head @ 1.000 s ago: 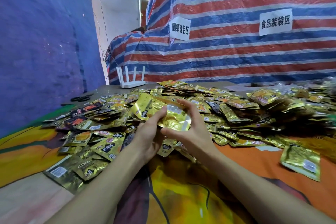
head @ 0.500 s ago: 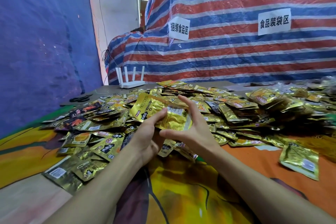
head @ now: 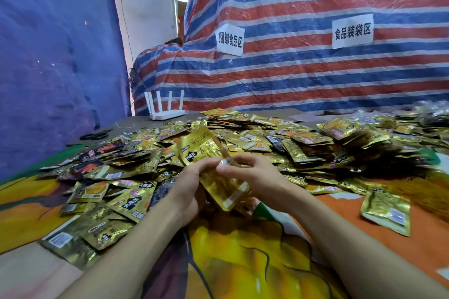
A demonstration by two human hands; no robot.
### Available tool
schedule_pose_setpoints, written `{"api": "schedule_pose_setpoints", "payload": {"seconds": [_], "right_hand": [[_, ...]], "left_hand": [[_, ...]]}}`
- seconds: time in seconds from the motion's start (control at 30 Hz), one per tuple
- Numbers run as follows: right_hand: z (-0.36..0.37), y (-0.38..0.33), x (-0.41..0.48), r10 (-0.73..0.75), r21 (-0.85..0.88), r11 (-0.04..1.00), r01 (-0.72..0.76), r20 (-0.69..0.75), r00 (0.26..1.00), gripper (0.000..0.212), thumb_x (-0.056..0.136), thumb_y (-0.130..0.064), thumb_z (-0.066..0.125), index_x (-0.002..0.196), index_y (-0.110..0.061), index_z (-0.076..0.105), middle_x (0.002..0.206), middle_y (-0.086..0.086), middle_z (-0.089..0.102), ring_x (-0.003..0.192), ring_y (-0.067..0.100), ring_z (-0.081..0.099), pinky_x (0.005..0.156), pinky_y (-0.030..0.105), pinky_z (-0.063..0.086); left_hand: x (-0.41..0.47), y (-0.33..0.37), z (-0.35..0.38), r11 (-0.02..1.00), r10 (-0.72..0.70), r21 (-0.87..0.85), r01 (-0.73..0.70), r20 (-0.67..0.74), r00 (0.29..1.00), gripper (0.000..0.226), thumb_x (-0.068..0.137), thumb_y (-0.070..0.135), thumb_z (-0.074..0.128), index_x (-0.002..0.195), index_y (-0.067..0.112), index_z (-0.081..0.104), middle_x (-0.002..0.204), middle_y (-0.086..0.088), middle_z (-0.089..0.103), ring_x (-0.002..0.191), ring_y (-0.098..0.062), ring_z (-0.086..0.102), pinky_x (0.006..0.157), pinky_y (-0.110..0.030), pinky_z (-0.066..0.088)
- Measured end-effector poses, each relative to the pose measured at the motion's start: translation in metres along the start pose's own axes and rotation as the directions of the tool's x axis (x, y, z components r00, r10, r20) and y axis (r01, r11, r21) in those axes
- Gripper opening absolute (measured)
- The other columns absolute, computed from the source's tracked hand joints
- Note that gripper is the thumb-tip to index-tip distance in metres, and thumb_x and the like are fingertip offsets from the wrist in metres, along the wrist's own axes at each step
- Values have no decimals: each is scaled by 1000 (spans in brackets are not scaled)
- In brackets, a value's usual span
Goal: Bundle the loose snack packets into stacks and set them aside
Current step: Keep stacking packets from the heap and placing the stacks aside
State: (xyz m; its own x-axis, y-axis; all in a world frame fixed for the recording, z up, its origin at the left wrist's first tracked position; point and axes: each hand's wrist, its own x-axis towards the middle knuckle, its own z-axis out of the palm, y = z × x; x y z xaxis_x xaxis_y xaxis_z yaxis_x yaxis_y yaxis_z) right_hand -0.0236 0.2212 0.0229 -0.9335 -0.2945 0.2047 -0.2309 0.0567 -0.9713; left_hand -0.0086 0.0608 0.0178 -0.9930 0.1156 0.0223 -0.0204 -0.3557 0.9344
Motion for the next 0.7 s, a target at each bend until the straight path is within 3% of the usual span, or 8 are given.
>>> {"api": "schedule_pose_setpoints", "payload": {"seconds": [0.1,0.17,0.27,0.4,0.47,0.57,0.63,0.7], "right_hand": [[-3,-2,0,14,-7,1000,-14,73,997,28,84,-17,81,110,-11,75,107,13,76,101,30,73,90,49,58],[-7,-5,0,27,5,1000,-27,36,999,32,83,-16,81,114,-8,74,110,16,75,101,31,73,90,49,58],[-18,-13,1,29,-21,999,-31,-68,997,40,80,-19,84,116,-7,72,109,16,75,98,37,73,87,52,57],[-49,-32,8,-36,-222,975,-29,-282,959,40,81,-24,84,115,-11,67,100,-1,73,68,11,72,60,24,57],[-70,-43,15,-106,-420,905,-69,-380,919,32,84,-26,81,108,-12,64,95,-1,71,67,7,68,57,20,52],[-100,-50,30,-238,-721,663,-201,-458,857,44,88,-31,73,119,-8,50,98,9,66,89,27,66,77,39,56],[-117,-51,40,-266,-780,562,-274,-484,833,45,92,-25,67,124,-9,40,104,15,65,96,37,64,83,50,55],[-129,-48,49,-272,-800,505,-324,-504,819,37,95,-22,61,124,-10,40,108,19,65,101,41,62,83,48,52]], "left_hand": [[0,-1,0,1000,4,28,-4,-2,1000,39,67,28,76,98,5,78,108,-25,71,94,-37,69,99,-54,50],[-1,-2,2,999,9,36,-9,0,1000,53,66,33,80,107,0,75,111,-26,70,101,-41,68,102,-55,49],[0,-3,3,995,96,9,-96,22,995,49,71,36,76,108,3,74,111,-21,72,99,-34,71,88,-45,57],[1,-3,1,987,158,22,-158,0,987,47,74,39,78,114,14,70,112,-10,71,96,-25,70,77,-37,53],[0,-3,1,984,171,47,-172,18,985,46,72,43,69,109,16,72,105,-8,70,88,-21,69,75,-35,51],[-1,-5,5,976,190,103,-193,45,981,41,75,42,67,104,14,74,99,-7,69,81,-19,65,76,-37,47],[0,-7,6,966,209,143,-214,46,977,41,77,41,69,106,11,73,97,-7,70,79,-18,64,77,-39,45],[2,-8,7,961,223,159,-227,46,974,44,77,41,67,107,10,72,94,-5,69,78,-18,64,77,-40,45]]}}
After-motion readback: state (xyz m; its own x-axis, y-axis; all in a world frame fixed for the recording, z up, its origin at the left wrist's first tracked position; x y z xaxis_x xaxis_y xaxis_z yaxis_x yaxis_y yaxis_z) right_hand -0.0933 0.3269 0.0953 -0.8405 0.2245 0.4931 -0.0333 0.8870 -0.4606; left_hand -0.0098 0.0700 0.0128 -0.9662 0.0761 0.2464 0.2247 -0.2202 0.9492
